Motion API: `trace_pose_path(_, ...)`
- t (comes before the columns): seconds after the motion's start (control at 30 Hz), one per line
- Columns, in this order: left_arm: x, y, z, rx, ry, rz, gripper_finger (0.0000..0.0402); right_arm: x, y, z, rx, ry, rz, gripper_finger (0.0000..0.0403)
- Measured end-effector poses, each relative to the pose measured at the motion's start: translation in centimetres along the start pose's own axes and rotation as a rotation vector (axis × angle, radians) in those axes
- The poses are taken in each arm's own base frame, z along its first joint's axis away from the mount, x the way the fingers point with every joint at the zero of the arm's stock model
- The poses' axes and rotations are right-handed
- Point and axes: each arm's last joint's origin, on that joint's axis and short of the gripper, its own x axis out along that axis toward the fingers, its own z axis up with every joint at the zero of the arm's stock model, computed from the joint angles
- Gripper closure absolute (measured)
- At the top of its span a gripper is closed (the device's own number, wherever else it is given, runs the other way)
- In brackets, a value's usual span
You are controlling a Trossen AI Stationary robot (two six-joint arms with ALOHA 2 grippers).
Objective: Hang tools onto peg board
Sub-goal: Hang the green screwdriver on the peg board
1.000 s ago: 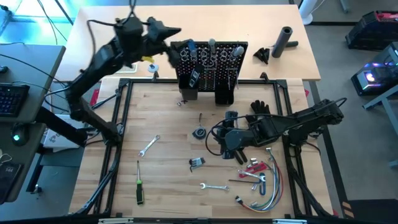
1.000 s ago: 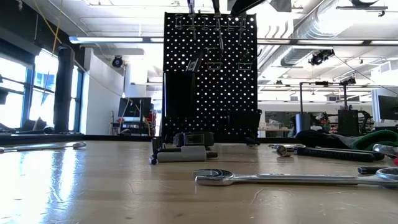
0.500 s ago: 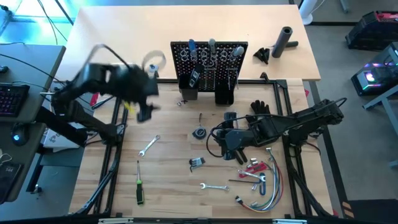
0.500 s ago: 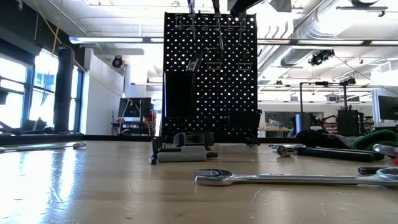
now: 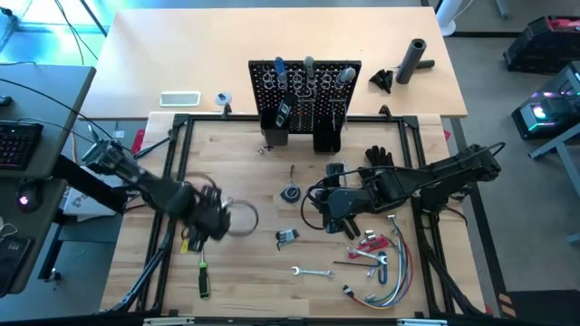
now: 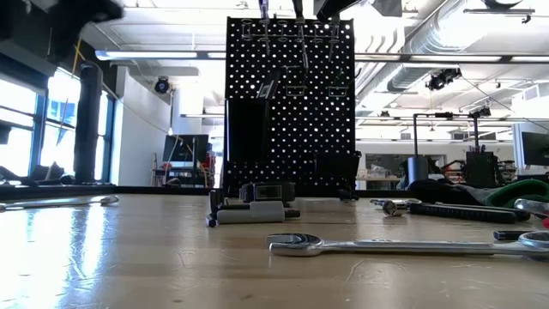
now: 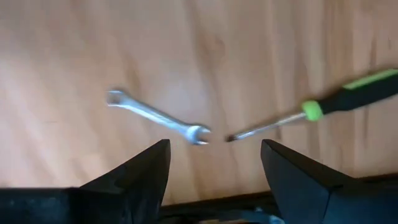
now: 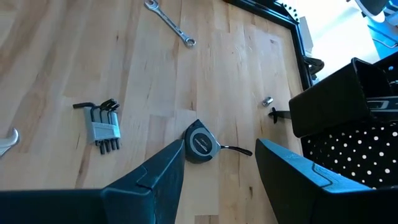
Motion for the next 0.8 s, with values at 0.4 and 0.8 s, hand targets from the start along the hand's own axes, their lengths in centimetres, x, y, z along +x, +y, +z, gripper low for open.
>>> trace_pose_path(0.4, 5.1, -7.3, -0.8, 0.164, -0.086, -0.160, 0.0156, 0.0, 0.0, 0.4, 0.017, -0.033, 0.002, 0.0208)
trace_pose_path(0.8, 10.9, -13.1, -1.7, 0.399, -0.022, -0.142, 0.0156, 0.0, 0.0, 0.5, 0.018, -0.046, 0.001, 0.0208)
